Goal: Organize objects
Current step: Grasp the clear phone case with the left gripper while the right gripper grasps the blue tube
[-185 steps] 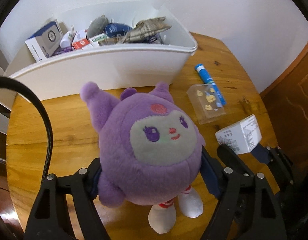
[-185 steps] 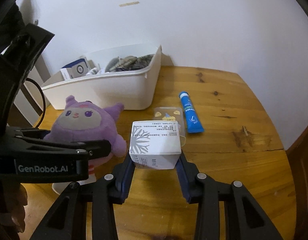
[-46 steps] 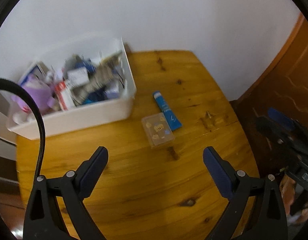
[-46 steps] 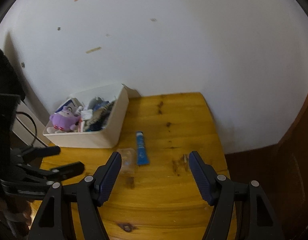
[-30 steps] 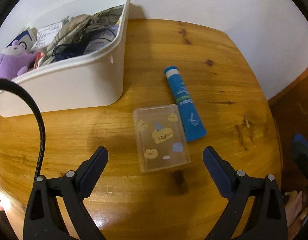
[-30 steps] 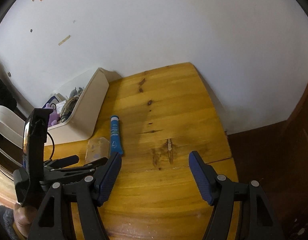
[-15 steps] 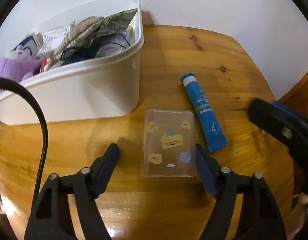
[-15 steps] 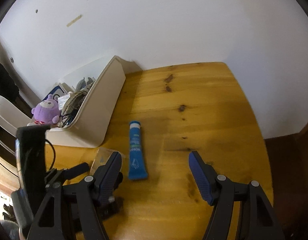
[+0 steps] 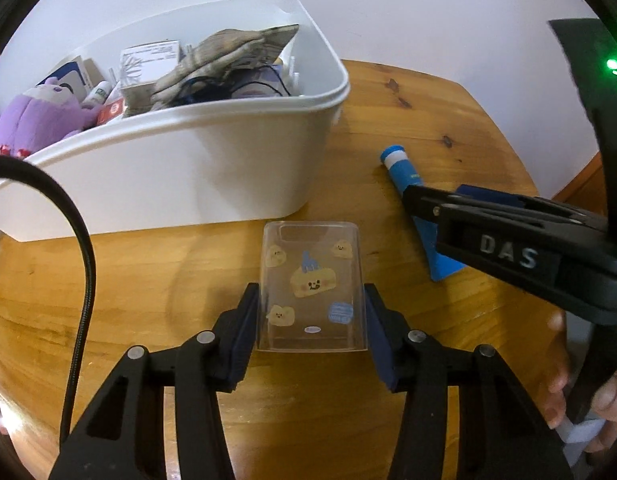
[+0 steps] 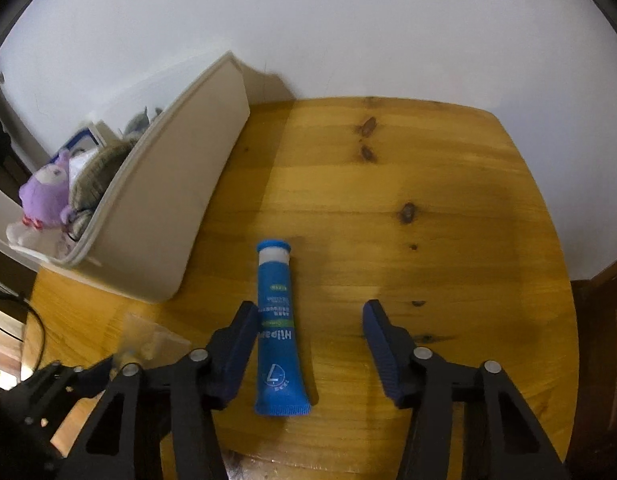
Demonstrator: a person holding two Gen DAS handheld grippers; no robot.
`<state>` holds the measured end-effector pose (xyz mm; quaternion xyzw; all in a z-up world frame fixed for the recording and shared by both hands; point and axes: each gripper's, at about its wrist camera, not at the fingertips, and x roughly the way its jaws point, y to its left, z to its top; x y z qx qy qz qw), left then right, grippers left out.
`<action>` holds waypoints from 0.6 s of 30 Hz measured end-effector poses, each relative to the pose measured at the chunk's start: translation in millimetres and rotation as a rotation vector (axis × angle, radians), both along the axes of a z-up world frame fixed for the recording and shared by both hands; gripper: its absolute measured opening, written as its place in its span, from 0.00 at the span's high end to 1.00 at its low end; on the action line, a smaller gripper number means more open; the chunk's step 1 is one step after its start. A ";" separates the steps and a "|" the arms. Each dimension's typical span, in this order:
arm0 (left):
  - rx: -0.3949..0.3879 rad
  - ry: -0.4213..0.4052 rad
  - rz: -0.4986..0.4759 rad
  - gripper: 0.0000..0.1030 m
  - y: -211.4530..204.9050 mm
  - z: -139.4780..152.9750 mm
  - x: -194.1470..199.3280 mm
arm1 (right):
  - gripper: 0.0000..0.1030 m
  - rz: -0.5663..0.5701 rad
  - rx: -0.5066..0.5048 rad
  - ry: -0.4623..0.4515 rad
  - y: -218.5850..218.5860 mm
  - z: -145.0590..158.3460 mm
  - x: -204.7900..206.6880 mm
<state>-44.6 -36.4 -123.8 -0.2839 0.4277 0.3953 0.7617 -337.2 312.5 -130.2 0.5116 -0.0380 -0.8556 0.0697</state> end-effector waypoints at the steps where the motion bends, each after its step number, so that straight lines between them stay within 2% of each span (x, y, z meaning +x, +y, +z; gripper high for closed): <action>1: 0.002 0.000 -0.001 0.48 -0.8 0.0 -1.3 | 0.53 0.003 0.016 0.006 -3.3 -1.1 0.1; 4: 0.002 -0.007 -0.004 0.48 -4.3 0.9 -6.5 | 0.67 0.027 0.081 0.020 -15.2 -2.3 1.2; 6: -0.001 -0.011 -0.003 0.48 -3.1 0.6 -4.6 | 0.80 0.037 0.104 0.022 -20.4 -2.7 2.5; 12: -0.014 -0.020 -0.004 0.48 -5.8 1.5 -11.8 | 0.81 0.060 0.077 0.032 -27.3 5.0 17.5; 18: 0.001 -0.068 -0.018 0.48 -19.4 28.7 -31.4 | 0.81 0.074 0.038 0.063 -34.6 31.8 43.7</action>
